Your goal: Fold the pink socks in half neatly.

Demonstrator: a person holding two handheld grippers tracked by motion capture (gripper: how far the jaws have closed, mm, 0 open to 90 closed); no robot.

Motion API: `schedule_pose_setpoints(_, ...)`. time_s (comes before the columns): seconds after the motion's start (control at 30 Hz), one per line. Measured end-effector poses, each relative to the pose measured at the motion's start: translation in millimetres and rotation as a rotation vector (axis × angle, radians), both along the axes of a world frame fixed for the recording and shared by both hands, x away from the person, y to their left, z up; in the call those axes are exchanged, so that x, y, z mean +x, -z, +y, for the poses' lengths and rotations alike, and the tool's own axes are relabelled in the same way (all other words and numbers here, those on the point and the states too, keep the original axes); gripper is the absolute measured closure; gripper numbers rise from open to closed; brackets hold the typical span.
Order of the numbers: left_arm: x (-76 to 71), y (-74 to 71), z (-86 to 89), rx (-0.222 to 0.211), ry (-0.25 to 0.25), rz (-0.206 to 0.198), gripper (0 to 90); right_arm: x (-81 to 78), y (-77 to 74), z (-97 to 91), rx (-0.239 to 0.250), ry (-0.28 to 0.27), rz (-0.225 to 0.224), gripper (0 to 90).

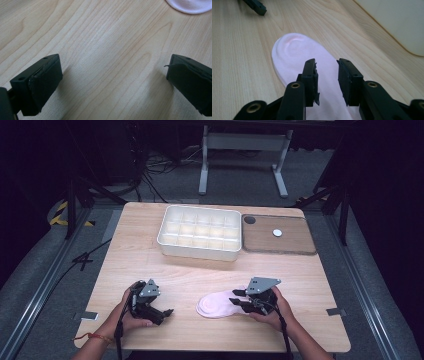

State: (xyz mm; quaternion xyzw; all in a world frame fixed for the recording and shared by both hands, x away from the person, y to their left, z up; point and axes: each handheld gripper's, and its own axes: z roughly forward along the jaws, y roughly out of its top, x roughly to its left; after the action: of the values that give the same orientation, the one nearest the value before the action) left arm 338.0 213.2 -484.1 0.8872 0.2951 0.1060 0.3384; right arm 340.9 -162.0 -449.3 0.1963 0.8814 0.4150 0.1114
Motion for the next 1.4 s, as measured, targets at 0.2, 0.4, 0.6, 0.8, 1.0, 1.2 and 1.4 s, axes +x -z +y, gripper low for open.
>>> schedule_pose_setpoints(0.2, -0.6, -1.3, -0.7, 0.005, 0.0, 0.01, 1.4, 2.0, 11.1, 3.7, -0.018, -0.013, 0.027, 72.4)
schedule_pose_setpoints(0.4, -1.9, -3.7, -4.7, -0.016, 0.003, -0.001, 15.5, 3.4, 18.9, 6.5, -0.021, -0.029, 0.052, 77.3)
schedule_pose_setpoints(0.6, -1.4, -6.4, -15.5, -0.075, 0.028, 0.042, 27.2, 2.8, 26.2, 12.7, -0.04, -0.043, 0.074, 79.6)
schedule_pose_setpoints(0.8, 3.3, -11.2, -40.3, -0.134, 0.068, 0.092, 39.1, 0.0, 28.1, 17.3, -0.029, -0.047, 0.075, 80.1)
schedule_pose_setpoints(1.0, 9.0, -11.7, -69.2, -0.131, 0.103, 0.101, 42.7, -3.7, 28.2, 20.8, -0.033, -0.059, 0.064, 80.1)
schedule_pose_setpoints(1.2, 12.2, -12.0, -88.4, -0.12, 0.111, 0.09, 42.9, -4.7, 28.2, 21.5, -0.037, -0.059, 0.055, 80.1)
schedule_pose_setpoints(1.4, 14.1, -8.0, -89.2, -0.11, 0.089, 0.077, 43.9, -5.1, 28.2, 22.4, -0.039, -0.061, 0.051, 80.1)
